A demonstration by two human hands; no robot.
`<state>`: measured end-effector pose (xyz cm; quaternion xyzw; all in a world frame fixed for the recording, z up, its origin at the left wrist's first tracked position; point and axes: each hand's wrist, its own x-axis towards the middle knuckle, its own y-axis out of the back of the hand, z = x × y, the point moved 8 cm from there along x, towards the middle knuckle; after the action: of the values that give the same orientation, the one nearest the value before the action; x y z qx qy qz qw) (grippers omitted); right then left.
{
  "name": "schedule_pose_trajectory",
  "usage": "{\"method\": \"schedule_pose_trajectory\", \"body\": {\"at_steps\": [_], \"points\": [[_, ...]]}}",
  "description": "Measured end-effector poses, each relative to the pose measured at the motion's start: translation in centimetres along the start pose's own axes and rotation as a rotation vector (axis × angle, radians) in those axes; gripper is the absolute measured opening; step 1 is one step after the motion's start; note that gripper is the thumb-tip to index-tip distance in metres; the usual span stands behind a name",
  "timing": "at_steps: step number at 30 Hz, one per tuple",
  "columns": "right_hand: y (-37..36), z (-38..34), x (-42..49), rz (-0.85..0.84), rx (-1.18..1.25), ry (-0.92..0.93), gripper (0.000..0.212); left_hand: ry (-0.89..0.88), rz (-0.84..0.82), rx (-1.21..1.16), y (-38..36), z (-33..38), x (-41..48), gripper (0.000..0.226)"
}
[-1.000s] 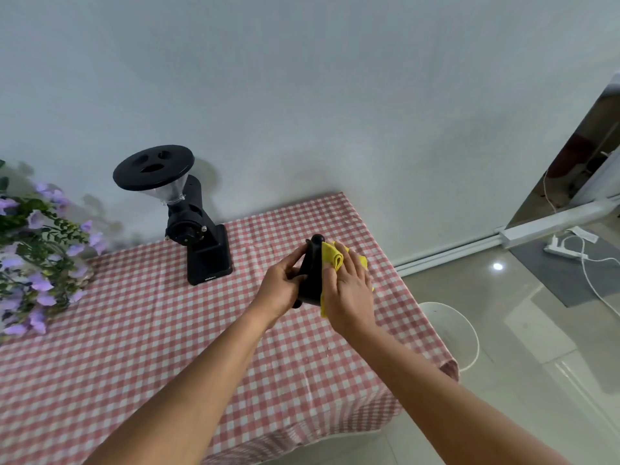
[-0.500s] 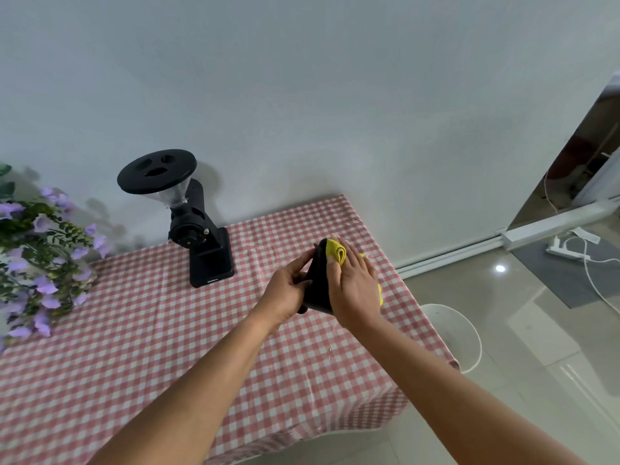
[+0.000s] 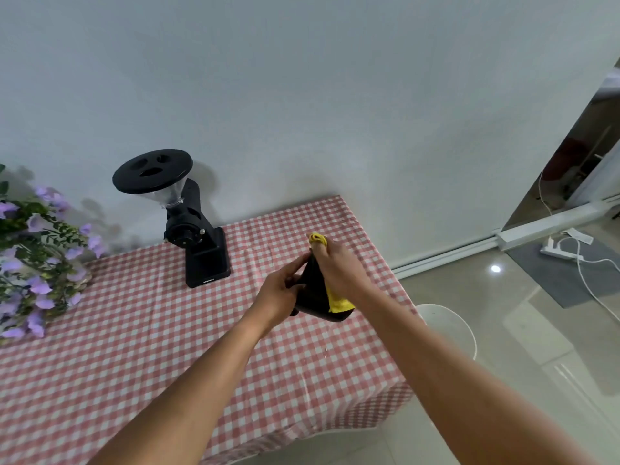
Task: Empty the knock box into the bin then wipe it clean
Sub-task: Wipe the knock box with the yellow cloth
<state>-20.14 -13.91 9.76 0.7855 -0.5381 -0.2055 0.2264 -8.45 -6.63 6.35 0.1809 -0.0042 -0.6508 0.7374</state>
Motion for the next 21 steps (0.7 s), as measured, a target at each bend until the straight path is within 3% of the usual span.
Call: {"method": "schedule_pose_trajectory", "body": {"at_steps": [3,5,9,13,16,21], "points": [[-1.3,-0.1,-2.2,0.075,-0.111,0.225,0.045,-0.002,0.066,-0.106,1.2,-0.1,0.4,0.058],[-1.3,0.1,-2.9,0.109,-0.170,0.283,0.048,-0.001,0.063,-0.118,1.6,-0.1,0.4,0.055],[0.6,0.4,-2.4,0.237,-0.001,0.250,0.054,0.010,0.044,-0.161,1.0,0.0,0.4,0.055],[1.1,0.8,-1.6,0.208,0.041,0.208,0.041,-0.009,0.046,-0.171,0.8,0.7,0.7,0.055],[0.4,0.8,-2.7,0.152,-0.005,0.285,0.053,-0.019,0.071,-0.161,1.0,0.8,0.8,0.055],[0.8,1.3,-2.3,0.232,0.231,0.091,0.039,-0.057,0.100,-0.182,0.5,1.0,0.8,0.061]]}}
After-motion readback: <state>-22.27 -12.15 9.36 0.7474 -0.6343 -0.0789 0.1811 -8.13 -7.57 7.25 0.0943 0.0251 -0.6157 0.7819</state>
